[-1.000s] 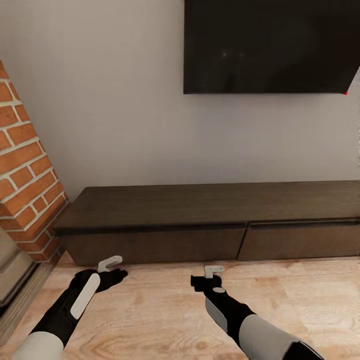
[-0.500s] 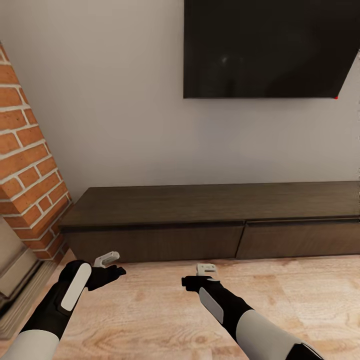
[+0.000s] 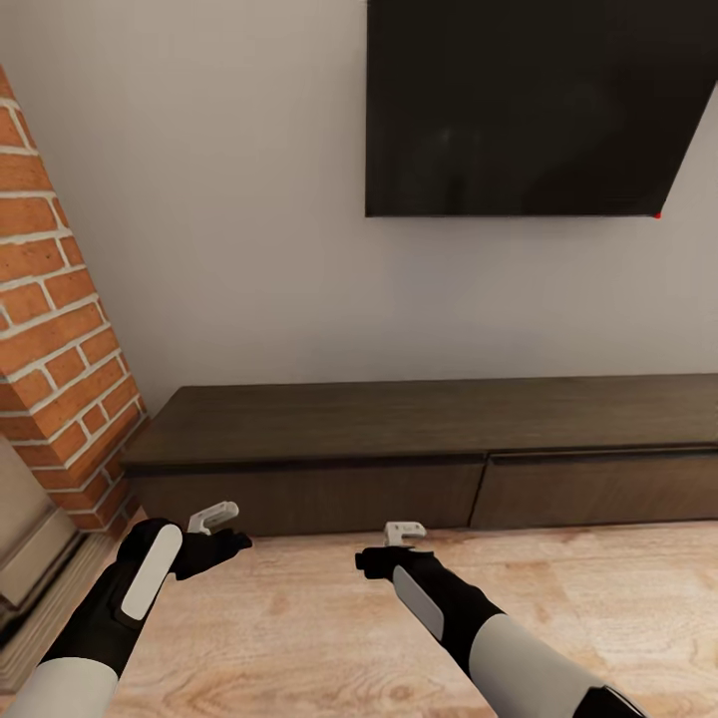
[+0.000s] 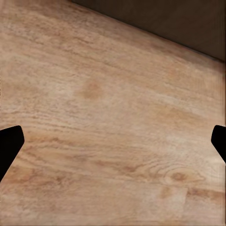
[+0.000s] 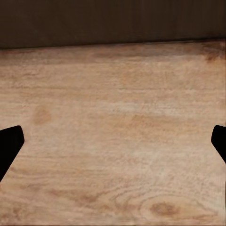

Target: Place each of the two pumpkins and all three candles from the living room inside a cabinet in the living room (use any cabinet), then make sure every cabinet is closed, and position the cauldron so it is next to a table in the living room.

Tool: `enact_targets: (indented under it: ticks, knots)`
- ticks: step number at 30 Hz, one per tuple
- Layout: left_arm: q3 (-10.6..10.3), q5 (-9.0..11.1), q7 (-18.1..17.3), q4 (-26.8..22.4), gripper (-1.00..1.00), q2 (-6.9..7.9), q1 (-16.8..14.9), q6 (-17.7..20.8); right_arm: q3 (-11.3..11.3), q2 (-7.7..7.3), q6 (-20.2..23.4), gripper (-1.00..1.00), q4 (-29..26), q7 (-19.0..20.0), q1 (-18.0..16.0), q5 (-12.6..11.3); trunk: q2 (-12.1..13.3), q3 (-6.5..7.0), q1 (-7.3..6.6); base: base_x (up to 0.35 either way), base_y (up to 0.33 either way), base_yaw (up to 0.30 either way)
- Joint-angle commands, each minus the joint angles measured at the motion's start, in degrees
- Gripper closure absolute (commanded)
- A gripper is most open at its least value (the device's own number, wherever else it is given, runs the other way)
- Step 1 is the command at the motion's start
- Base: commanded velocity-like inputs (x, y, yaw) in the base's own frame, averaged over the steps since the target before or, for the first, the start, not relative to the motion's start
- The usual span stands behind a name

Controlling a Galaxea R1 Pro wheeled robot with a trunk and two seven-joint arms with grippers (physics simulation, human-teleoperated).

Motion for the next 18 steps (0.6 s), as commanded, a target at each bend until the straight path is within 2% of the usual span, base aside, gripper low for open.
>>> enact_targets:
  ticks: [1, 6, 12, 18]
  knots:
    - [0.0, 0.6, 0.5, -0.1, -1.0, 0.01, 0.0, 0.2, 0.4, -0.01, 0.5, -1.0, -0.2, -0.5, -0.1, -0.5, 0.4, 0.13, -0.24, 0.0, 0.0, 0.0]
    - [0.0, 0.6, 0.5, -0.1, -1.0, 0.01, 0.0, 0.2, 0.4, 0.04, 1.4, -1.0, -0.2, -0.5, -0.1, -0.8, 2.4, 1.03, -1.33, 0.0, 0.0, 0.0]
    - [0.0, 0.6, 0.6, 0.0, -1.0, -0.05, 0.0, 0.2, 0.4, 0.05, 3.5, -1.0, -0.3, -0.5, -0.1, -2.7, 4.8, 2.1, -2.65, 0.0, 0.0, 0.0]
    - [0.0, 0.6, 0.6, 0.3, -1.0, -0.16, 0.0, 0.2, 0.4, 0.05, 3.8, -1.0, -0.3, -0.5, -0.1, -3.1, 7.2, 3.18, -3.97, 0.0, 0.0, 0.0]
